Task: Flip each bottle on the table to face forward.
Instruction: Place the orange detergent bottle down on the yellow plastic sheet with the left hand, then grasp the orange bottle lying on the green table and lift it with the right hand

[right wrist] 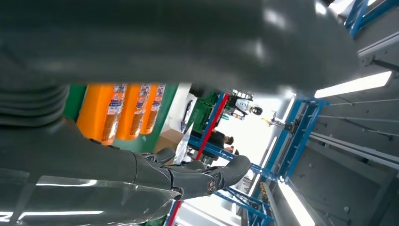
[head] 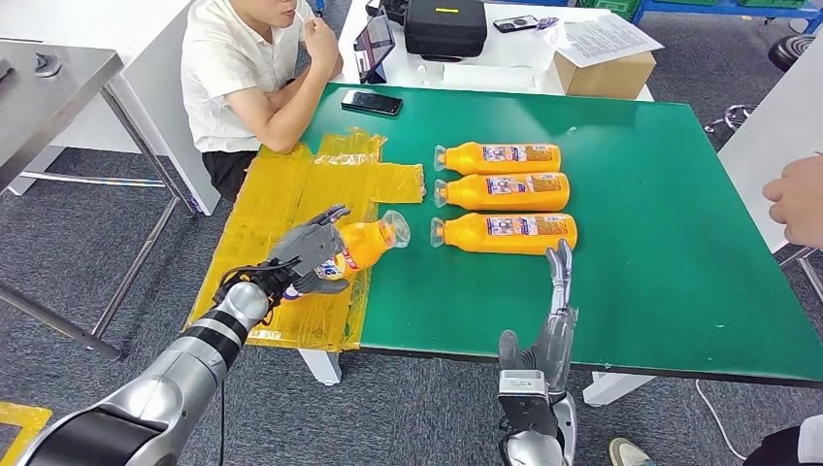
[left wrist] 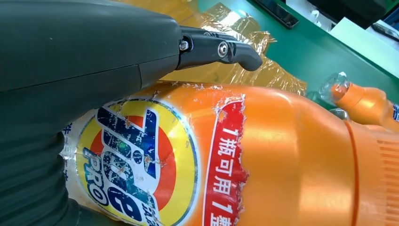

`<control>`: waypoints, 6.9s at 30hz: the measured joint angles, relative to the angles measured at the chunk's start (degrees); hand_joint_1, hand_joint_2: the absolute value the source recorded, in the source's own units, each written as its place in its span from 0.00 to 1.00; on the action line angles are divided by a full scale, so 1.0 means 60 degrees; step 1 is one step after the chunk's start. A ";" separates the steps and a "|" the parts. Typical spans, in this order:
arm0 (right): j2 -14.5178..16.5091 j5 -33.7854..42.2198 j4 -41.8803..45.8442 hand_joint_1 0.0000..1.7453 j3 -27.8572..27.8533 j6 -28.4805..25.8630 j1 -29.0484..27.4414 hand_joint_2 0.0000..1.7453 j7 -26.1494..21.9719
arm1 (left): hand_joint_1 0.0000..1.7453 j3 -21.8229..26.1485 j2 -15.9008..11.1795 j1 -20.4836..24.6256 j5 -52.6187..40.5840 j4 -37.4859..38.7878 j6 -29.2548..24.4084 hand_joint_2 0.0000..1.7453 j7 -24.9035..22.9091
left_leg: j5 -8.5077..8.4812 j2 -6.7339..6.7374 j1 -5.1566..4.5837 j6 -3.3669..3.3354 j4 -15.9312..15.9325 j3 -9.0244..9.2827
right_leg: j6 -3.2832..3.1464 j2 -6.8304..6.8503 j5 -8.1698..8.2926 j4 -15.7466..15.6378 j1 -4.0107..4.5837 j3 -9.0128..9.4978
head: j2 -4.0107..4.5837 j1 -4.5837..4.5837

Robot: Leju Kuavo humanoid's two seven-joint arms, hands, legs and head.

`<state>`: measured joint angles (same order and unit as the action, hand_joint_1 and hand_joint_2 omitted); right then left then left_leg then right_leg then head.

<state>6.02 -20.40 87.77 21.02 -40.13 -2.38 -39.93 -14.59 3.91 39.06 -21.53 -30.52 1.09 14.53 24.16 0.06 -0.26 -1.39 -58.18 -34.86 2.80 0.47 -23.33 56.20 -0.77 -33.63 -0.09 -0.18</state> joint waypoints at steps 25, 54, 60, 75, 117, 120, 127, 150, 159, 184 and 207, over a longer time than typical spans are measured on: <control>-0.0333 0.0730 -0.0592 0.00 0.0437 0.0000 0.0316 0.00 -0.0004 | 0.00 -0.1145 0.0301 0.0182 -0.1015 0.0587 0.0307 1.00 -0.0139 | 0.0003 0.0002 0.0000 0.0001 0.0002 0.0030 | 0.0000 -0.0002 -0.0001 0.0002 0.0000 0.0027 | 0.0000 0.0000; -0.0388 0.0798 -0.0629 0.00 0.0430 0.0000 0.0048 0.00 -0.0007 | 0.00 -0.1874 0.1322 -0.1068 -0.1186 -0.0872 -0.2749 1.00 0.1854 | -0.0002 -0.0030 -0.0004 -0.0002 -0.0004 -0.0080 | 0.0006 0.0010 -0.0003 0.0004 -0.0003 -0.0069 | 0.0000 0.0001; -0.0384 0.0658 -0.0629 0.00 0.0424 0.0000 0.0009 0.00 -0.0009 | 0.00 -0.1895 0.1510 -0.1693 -0.1099 -0.2787 -0.4139 1.00 0.2331 | 0.0002 -0.0031 -0.0006 -0.0003 -0.0005 -0.0099 | 0.0006 0.0010 -0.0003 0.0000 -0.0004 -0.0087 | 0.0000 0.0001; -0.0338 0.0484 -0.0629 0.00 0.0424 0.0000 0.0011 0.00 -0.0011 | 0.00 -0.2034 0.1566 -0.2329 -0.1051 -0.4634 -0.5134 1.00 0.2811 | 0.0000 -0.0031 -0.0004 -0.0002 -0.0004 -0.0103 | 0.0006 0.0010 -0.0004 0.0002 -0.0003 -0.0090 | 0.0000 0.0000; -0.1530 -1.1408 -0.1528 0.00 -0.3710 0.0058 -0.0308 1.00 0.5339 | 0.00 -0.3746 0.1392 -0.4494 0.6386 -0.7067 -0.2137 1.00 0.0764 | 0.0002 -0.0043 -0.0020 -0.0018 -0.0008 -0.0129 | 0.0015 0.0032 0.0000 -0.0008 -0.0013 -0.0106 | 0.0000 0.0005; -0.2387 -1.1433 -0.1624 0.00 -0.2752 0.0058 -0.0220 1.00 0.6508 | 0.00 -0.3725 0.1392 -0.4491 0.6315 -0.7066 -0.2094 1.00 0.0766 | 0.0003 -0.0041 -0.0020 -0.0019 -0.0008 -0.0128 | 0.0015 0.0029 0.0000 -0.0009 -0.0013 -0.0107 | 0.0000 0.0002; -0.3113 -1.1195 -0.1983 0.00 -0.1700 0.0058 -0.0103 1.00 0.6742 | 0.00 -0.3695 0.1402 -0.4497 0.6282 -0.7066 -0.2061 1.00 0.0747 | 0.0003 -0.0044 -0.0015 -0.0020 -0.0008 -0.0128 | 0.0015 0.0033 0.0000 -0.0007 -0.0008 -0.0105 | 0.0000 0.0005; -0.3168 -0.9745 -0.5787 0.00 -0.1501 0.0056 0.2405 1.00 0.5808 | 0.00 -0.3681 0.1546 -0.4429 0.6028 -0.7056 -0.2074 1.00 0.0678 | -0.0002 -0.0039 -0.0016 -0.0020 -0.0009 -0.0126 | 0.0018 0.0032 0.0003 -0.0006 -0.0008 -0.0105 | 0.0000 0.0005; -0.2789 -0.8801 -0.7098 0.00 -0.1700 -0.0025 0.3093 1.00 0.5020 | 0.00 -0.3696 0.1548 -0.4333 0.6010 -0.7044 -0.2112 1.00 0.0678 | -0.0001 -0.0037 -0.0015 -0.0020 -0.0009 -0.0116 | 0.0017 0.0028 0.0005 -0.0008 -0.0008 -0.0100 | 0.0000 0.0005; -0.2305 -0.7871 -0.9206 0.00 -0.1736 0.0346 0.4136 1.00 0.4140 | 0.00 -0.3708 0.1544 -0.4295 0.6419 -0.6972 -0.1937 1.00 0.0534 | 0.0013 0.0063 -0.0009 -0.0015 -0.0008 0.0022 | -0.0004 -0.0056 0.0025 -0.0013 -0.0003 -0.0008 | 0.0000 0.0002; -0.2465 -0.8006 -0.9254 0.97 -0.0921 0.1045 0.4075 1.00 0.4463 | 0.00 -0.3976 0.1541 -0.4308 0.6614 -0.6821 -0.1528 1.00 0.0254 | 0.0041 0.0117 0.0000 -0.0017 -0.0007 0.0109 | -0.0017 -0.0110 0.0025 -0.0019 0.0010 -0.0030 | 0.0000 -0.0001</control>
<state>-8.77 -68.44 32.25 15.50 -33.86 22.07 -13.15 -38.45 13.16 13.22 18.15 -71.44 -8.08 16.05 24.41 0.76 -0.26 -1.49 -58.22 -34.21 2.70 -0.19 -23.18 56.09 -0.71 -33.81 -0.09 -0.19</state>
